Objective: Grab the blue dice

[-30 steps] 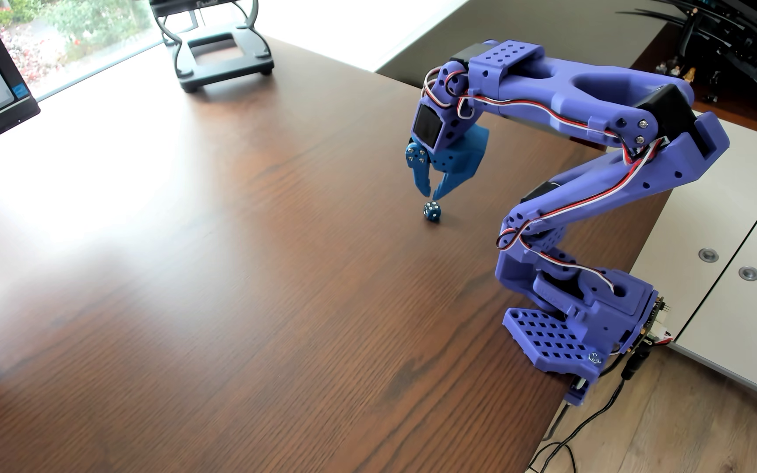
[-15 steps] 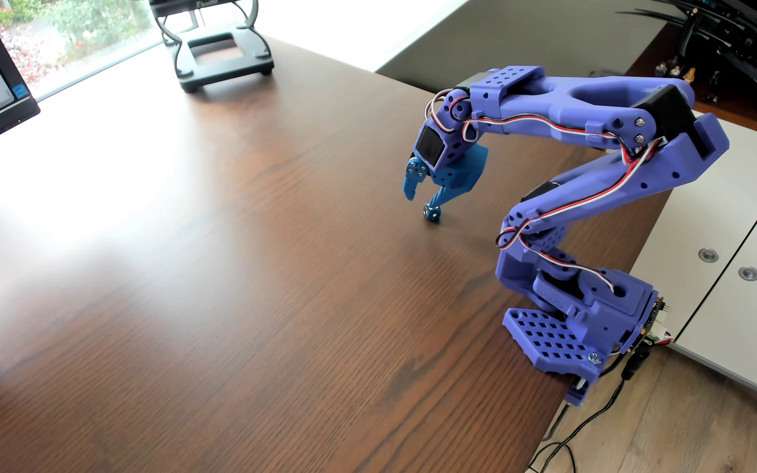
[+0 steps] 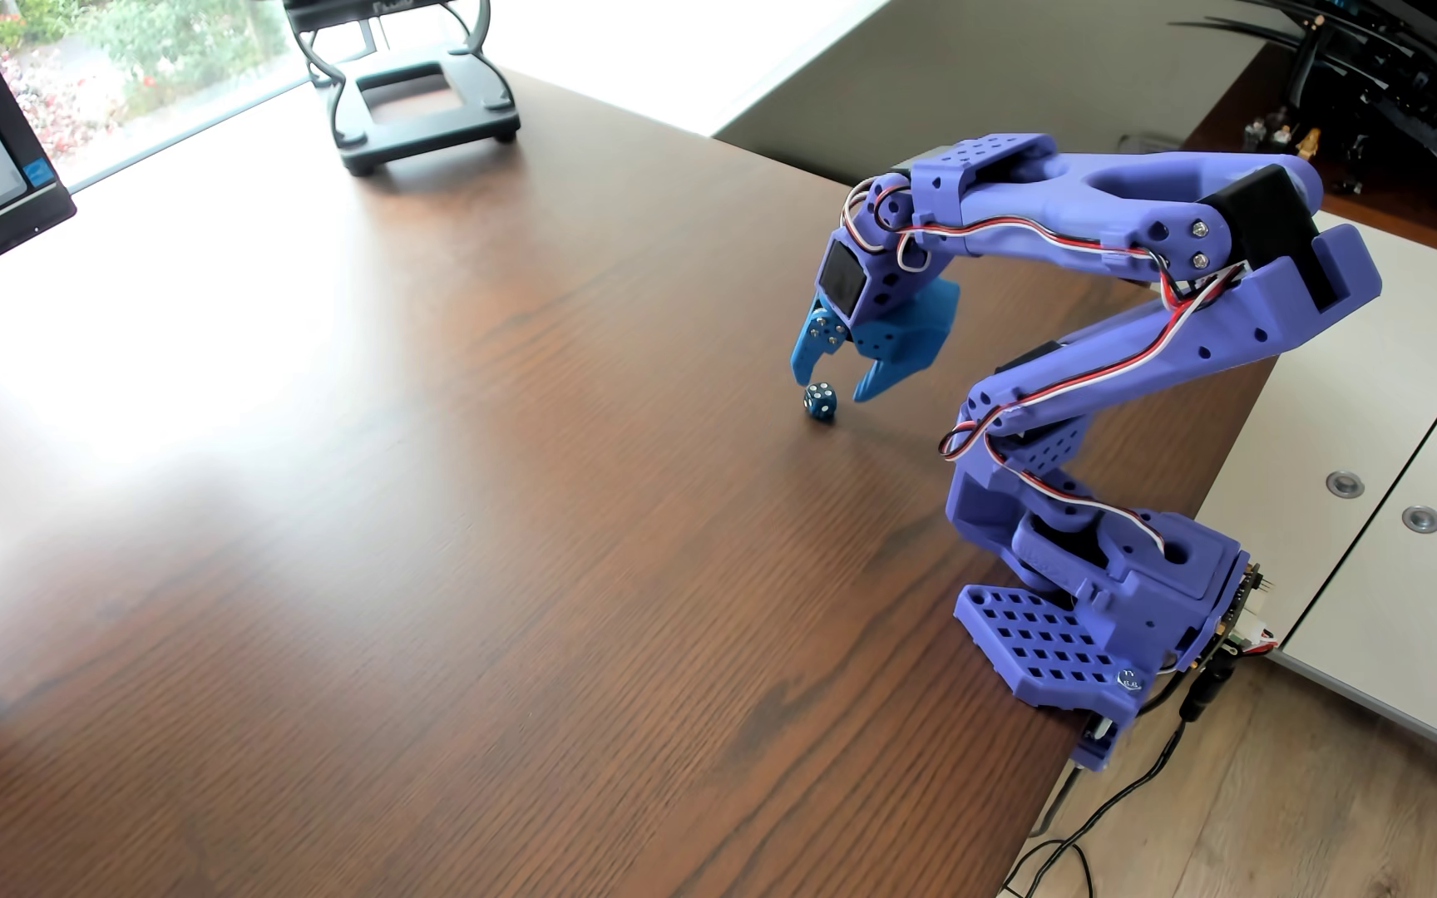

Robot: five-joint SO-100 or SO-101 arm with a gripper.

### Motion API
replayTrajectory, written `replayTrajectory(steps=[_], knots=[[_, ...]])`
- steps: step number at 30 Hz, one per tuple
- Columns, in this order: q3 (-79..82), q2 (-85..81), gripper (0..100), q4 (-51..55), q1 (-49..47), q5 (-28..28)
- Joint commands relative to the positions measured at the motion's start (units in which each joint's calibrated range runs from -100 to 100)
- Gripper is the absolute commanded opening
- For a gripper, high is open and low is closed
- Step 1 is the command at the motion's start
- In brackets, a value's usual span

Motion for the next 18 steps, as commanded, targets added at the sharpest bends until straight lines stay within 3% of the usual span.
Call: replayTrajectory(steps=[1,11,18], knots=[[0.05,-1.84,16,-0.67,-0.97,0.68],[-1.75,-1.42,16,-1.01,-1.87,0.73],[-1.57,-1.42,22,-1.01,-1.38,0.89]])
